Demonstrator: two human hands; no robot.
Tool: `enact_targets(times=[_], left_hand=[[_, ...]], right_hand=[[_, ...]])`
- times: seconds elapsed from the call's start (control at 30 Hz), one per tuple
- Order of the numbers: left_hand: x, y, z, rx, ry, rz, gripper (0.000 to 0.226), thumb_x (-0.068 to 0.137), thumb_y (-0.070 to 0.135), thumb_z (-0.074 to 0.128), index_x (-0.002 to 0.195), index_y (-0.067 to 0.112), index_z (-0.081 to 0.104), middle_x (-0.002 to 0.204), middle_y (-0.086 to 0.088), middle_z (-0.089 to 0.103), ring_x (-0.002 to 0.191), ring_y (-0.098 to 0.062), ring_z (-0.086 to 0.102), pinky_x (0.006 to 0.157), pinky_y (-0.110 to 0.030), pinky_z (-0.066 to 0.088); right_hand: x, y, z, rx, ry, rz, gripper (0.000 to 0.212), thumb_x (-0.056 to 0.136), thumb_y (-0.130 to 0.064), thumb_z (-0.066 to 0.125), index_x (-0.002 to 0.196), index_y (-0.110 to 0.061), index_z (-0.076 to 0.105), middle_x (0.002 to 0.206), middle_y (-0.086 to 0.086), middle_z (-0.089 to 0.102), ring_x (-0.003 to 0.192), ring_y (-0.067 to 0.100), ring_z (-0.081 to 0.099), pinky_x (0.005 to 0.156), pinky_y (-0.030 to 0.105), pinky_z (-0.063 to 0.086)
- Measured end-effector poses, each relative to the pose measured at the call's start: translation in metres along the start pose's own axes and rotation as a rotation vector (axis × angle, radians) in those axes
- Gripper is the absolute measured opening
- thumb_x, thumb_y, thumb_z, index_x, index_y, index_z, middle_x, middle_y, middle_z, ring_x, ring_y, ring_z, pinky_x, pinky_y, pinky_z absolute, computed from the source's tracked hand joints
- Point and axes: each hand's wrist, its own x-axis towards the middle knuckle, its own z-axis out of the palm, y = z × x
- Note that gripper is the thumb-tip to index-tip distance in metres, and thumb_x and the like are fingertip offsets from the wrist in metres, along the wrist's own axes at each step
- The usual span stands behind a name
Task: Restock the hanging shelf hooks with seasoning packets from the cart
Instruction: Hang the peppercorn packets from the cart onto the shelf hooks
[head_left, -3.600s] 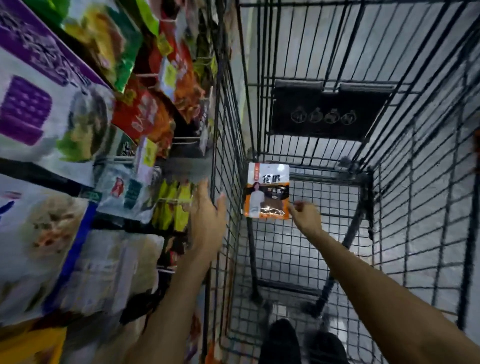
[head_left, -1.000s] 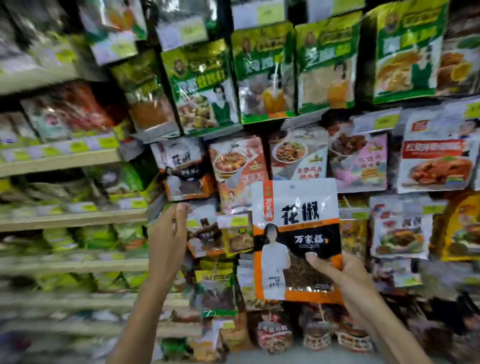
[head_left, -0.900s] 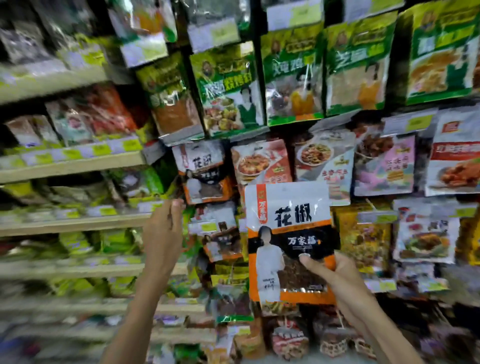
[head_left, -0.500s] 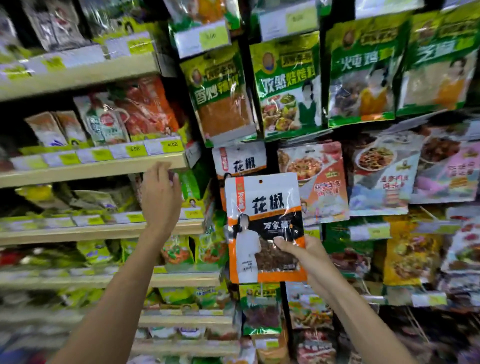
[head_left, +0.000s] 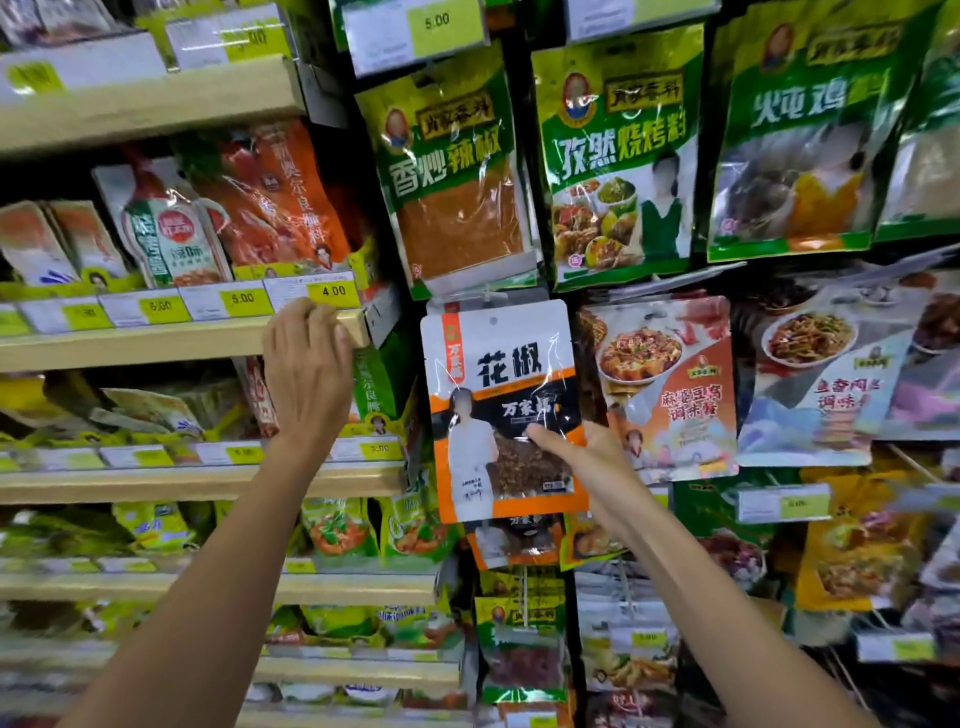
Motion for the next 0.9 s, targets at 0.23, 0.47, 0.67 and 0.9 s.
enact_targets(times=[0.23,0.47,0.67,0.9], left_hand=[[-0.003,-0.002,0.005,-0.035,0.048,-0.006,0.027,0.102,0.018,0.036,0.108,-0.001,0.054,0.11,-0.024,0.055,0.105,-0.034,0.045,0.094,-0.045,0.037],[-0.003,0.0,0.004,-0.045,0.037,-0.018,0.028,0.101,0.018,0.036,0.108,-0.001,0.054,0.111,-0.024,0.054,0.106,-0.037,0.047,0.096,-0.046,0.037],[-0.003,0.0,0.004,-0.057,0.031,-0.025,0.029,0.101,0.019,0.036,0.109,-0.001,0.055,0.112,-0.023,0.054,0.106,-0.034,0.046,0.095,-0.045,0.037],[-0.003,0.001,0.002,-0.066,0.014,-0.034,0.029,0.101,0.019,0.036,0.11,-0.001,0.055,0.113,-0.023,0.055,0.107,-0.033,0.047,0.094,-0.044,0.038]], right_hand=[[0.016,-0.007,0.003,0.008,0.041,-0.007,0.029,0.08,-0.045,0.071,0.08,-0.029,0.047,0.131,0.0,0.057,0.129,0.017,0.041,0.099,0.036,0.029],[0.028,0.0,0.007,0.032,0.018,-0.006,0.032,0.086,-0.035,0.068,0.109,-0.014,0.061,0.121,-0.006,0.062,0.121,0.012,0.047,0.1,0.032,0.031],[0.039,0.006,0.01,0.059,0.031,0.007,0.026,0.089,-0.031,0.066,0.105,-0.01,0.063,0.095,-0.012,0.063,0.084,-0.003,0.05,0.091,0.029,0.028],[0.067,-0.005,0.02,0.007,0.118,-0.017,0.047,0.096,-0.027,0.057,0.134,-0.003,0.047,0.1,-0.007,0.055,0.115,0.018,0.048,0.093,0.031,0.029]])
